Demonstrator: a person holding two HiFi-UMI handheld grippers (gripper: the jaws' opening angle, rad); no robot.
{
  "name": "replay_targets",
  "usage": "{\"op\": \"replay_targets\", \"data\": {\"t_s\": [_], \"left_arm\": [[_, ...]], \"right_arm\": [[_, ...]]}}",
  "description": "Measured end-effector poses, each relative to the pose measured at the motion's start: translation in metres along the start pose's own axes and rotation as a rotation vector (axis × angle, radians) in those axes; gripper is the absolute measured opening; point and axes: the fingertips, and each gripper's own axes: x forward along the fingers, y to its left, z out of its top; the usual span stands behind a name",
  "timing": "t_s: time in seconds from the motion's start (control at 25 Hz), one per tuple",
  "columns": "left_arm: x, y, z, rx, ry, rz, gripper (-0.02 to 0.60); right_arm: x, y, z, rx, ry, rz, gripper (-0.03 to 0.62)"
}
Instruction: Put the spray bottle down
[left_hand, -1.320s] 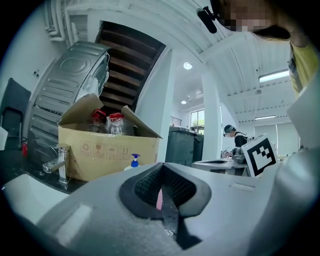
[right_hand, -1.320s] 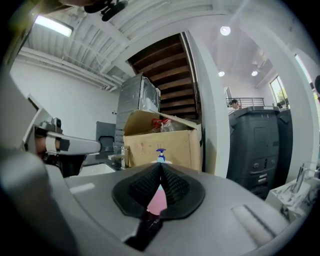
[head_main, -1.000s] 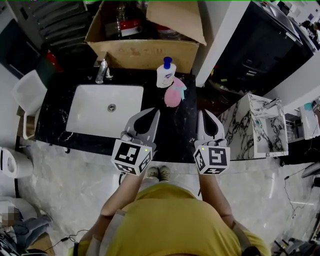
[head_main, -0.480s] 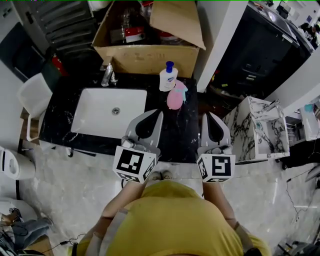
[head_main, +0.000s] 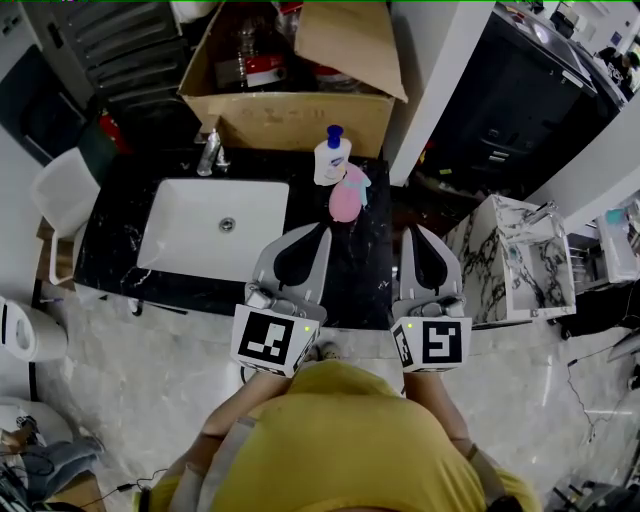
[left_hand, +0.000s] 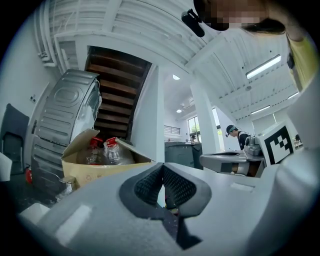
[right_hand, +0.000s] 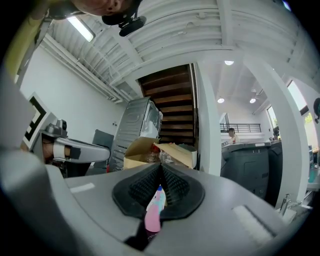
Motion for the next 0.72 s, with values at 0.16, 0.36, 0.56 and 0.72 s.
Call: {"op": "replay_targets", "data": {"t_s": [0.16,0.36,0.56,0.72], "left_arm": [[0.002,-0.002,-0.002,0.006,0.004,-0.006,0.003],[0.005,0.001,-0.009,-0.007,0.024,-0.001,0.003],[0.009,0.003,-0.010,-0.008,0.021,-0.006,0.003],[0.010,0.004,-0.016,-0.021,0.030,-0.007,0.003]], "right_arm": [[0.004,0.005,-0.005,0.000,0.010,0.030,0.000],[0.008,0.007,-0.008,0.006,0.013,0.040,0.000],[0.011,0.008,-0.011,0.012,0.017,0.050,0.000],[0.014,0.009,-0.013,0.016,0.026,0.053,0.000]]}}
